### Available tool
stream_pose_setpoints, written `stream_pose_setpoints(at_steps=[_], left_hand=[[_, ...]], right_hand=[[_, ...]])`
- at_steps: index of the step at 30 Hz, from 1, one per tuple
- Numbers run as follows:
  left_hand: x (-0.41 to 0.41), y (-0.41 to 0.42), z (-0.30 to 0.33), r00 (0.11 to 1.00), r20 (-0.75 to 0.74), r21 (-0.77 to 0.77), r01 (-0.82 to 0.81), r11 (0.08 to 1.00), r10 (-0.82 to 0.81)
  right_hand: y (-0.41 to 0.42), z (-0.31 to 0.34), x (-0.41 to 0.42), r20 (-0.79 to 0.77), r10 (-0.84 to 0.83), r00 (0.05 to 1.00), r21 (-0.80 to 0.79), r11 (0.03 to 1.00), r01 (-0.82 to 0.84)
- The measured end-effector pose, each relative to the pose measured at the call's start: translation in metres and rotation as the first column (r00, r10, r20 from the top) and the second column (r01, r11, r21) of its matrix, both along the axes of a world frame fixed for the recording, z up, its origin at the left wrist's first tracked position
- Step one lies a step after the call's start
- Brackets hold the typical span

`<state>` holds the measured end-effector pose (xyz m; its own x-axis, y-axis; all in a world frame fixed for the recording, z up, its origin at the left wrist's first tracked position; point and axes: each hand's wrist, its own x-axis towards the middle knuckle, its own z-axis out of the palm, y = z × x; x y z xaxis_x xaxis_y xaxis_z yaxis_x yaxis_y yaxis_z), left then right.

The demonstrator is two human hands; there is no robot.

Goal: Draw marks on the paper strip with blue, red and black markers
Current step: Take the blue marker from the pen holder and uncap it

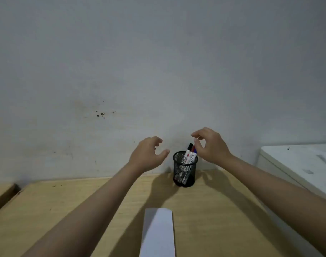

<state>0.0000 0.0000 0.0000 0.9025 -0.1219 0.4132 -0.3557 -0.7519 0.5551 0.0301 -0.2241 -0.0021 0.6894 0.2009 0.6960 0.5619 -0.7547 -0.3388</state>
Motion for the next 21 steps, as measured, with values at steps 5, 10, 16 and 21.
stream_pose_setpoints(at_steps=[5, 10, 16, 21], left_hand=[[0.0, -0.02, -0.02, 0.999, -0.038, -0.081, -0.025, 0.996, 0.021], [0.015, -0.037, -0.04, 0.998, -0.032, -0.059, -0.046, 0.997, 0.045], [0.031, -0.049, -0.058, 0.995, -0.046, -0.05, -0.088, 0.995, 0.086], [0.036, -0.05, -0.065, 0.993, -0.048, -0.112, -0.114, 0.987, 0.109]], right_hand=[[-0.012, -0.013, 0.0, -0.135, -0.166, 0.977, -0.032, 0.986, 0.163], [-0.014, -0.028, 0.013, -0.223, -0.234, 0.946, -0.051, 0.972, 0.229], [-0.007, -0.043, 0.024, -0.249, -0.223, 0.943, -0.037, 0.975, 0.221], [-0.007, -0.046, 0.028, -0.257, -0.158, 0.953, 0.133, 0.971, 0.197]])
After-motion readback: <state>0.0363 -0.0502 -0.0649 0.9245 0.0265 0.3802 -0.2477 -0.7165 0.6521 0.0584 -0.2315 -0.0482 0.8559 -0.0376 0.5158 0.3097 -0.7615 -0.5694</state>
